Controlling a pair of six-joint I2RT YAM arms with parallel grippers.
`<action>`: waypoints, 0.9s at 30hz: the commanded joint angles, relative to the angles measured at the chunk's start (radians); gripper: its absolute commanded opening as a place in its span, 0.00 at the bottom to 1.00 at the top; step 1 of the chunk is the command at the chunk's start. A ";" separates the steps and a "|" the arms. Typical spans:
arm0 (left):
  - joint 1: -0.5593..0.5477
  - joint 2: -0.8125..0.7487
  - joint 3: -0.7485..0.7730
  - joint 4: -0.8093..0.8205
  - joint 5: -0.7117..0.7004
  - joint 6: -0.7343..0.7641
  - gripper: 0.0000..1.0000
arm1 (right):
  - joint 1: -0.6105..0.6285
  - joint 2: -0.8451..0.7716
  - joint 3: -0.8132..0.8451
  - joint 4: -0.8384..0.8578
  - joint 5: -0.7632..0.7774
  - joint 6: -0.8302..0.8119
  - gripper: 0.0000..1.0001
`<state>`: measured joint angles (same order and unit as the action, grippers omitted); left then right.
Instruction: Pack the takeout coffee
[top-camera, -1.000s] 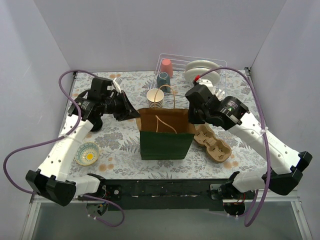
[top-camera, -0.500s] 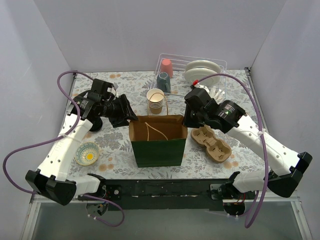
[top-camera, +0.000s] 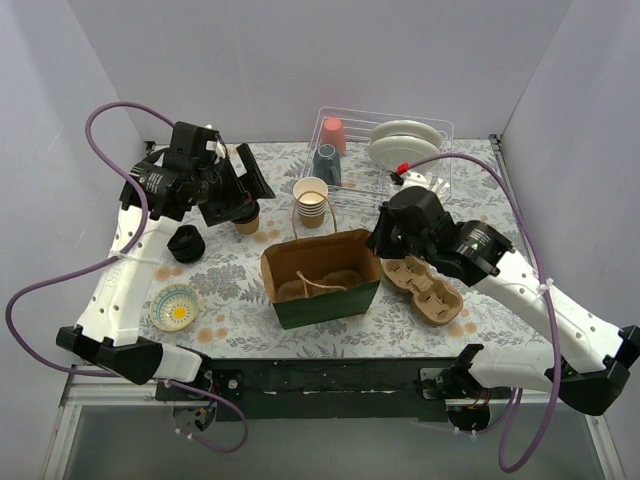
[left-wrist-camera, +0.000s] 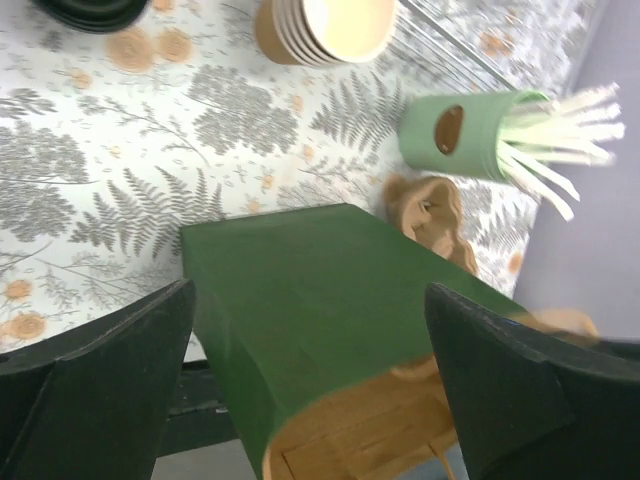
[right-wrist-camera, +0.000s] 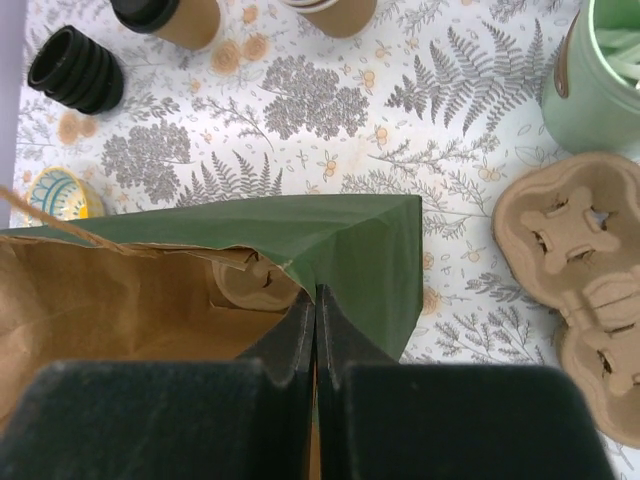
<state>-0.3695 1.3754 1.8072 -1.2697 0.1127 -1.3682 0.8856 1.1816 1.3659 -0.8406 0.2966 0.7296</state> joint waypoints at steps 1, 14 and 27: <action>0.000 0.007 0.012 -0.039 -0.189 -0.043 0.98 | -0.004 -0.132 -0.091 0.219 0.024 -0.128 0.01; 0.000 -0.075 -0.144 0.038 -0.266 -0.013 0.98 | -0.002 -0.556 -0.519 0.469 -0.108 -0.285 0.01; 0.000 -0.174 -0.322 0.130 -0.166 0.004 0.98 | -0.002 -0.550 -0.504 0.379 -0.125 -0.250 0.01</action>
<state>-0.3695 1.2716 1.5112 -1.1816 -0.0731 -1.3758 0.8856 0.6373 0.8528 -0.4686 0.1761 0.4793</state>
